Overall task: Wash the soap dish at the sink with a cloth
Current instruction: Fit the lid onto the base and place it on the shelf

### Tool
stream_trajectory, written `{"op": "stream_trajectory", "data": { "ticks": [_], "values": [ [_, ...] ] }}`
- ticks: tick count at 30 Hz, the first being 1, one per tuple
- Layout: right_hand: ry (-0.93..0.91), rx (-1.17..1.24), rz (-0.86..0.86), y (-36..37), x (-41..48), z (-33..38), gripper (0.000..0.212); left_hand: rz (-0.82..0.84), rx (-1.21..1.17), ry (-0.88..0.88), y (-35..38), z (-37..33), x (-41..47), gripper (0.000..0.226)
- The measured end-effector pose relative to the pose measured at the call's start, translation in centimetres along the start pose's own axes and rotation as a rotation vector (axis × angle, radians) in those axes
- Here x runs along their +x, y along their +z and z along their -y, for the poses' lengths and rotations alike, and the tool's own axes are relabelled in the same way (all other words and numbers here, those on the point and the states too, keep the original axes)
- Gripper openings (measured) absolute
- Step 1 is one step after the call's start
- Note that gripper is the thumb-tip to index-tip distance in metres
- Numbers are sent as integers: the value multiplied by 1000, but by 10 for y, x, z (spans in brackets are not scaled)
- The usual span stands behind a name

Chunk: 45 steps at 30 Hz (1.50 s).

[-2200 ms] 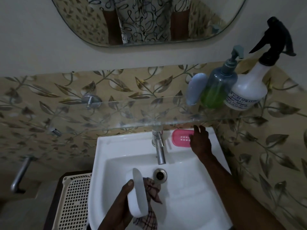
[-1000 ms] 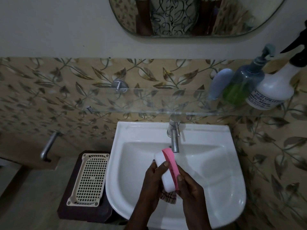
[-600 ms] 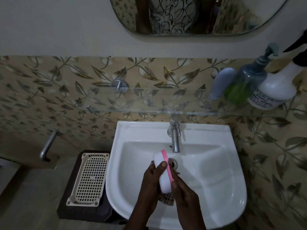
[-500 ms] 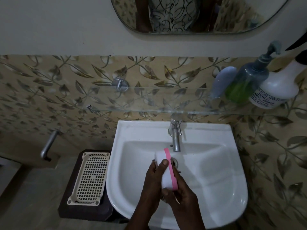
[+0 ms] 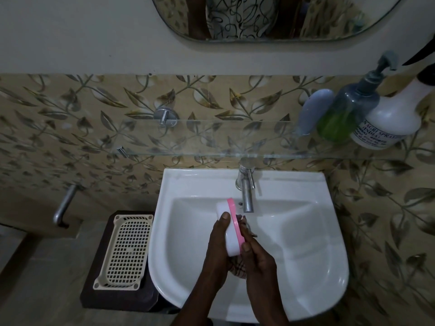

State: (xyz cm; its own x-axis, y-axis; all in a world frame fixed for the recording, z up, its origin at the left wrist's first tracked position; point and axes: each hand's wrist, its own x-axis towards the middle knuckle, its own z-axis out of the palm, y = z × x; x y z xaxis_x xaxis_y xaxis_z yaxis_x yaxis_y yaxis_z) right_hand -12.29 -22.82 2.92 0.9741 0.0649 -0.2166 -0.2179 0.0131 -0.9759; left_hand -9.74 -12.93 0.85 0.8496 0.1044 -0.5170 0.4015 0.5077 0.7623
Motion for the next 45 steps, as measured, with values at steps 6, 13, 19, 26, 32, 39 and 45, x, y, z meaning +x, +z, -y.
{"op": "stream_trajectory", "data": {
  "ticks": [6,13,19,26,32,39,45],
  "values": [
    [17,-48,109,6,9,1,27,-70,-35,-67,1,-10,4,90],
    [-32,-154,27,-2,37,7,35,-56,53,-48,-17,-11,9,73],
    [367,146,188,-16,74,21,27,130,-114,-148,-51,-36,10,43],
    [288,-4,211,-17,80,17,33,-100,-38,-124,-37,-41,9,50],
    [263,-210,126,-17,54,-21,17,-117,-333,-86,-34,-43,11,48],
    [196,-184,454,-14,63,-43,57,-16,-191,-154,-37,-41,5,65],
    [136,-356,99,-79,91,-27,33,70,-128,-210,-65,-55,3,65]
  ]
}}
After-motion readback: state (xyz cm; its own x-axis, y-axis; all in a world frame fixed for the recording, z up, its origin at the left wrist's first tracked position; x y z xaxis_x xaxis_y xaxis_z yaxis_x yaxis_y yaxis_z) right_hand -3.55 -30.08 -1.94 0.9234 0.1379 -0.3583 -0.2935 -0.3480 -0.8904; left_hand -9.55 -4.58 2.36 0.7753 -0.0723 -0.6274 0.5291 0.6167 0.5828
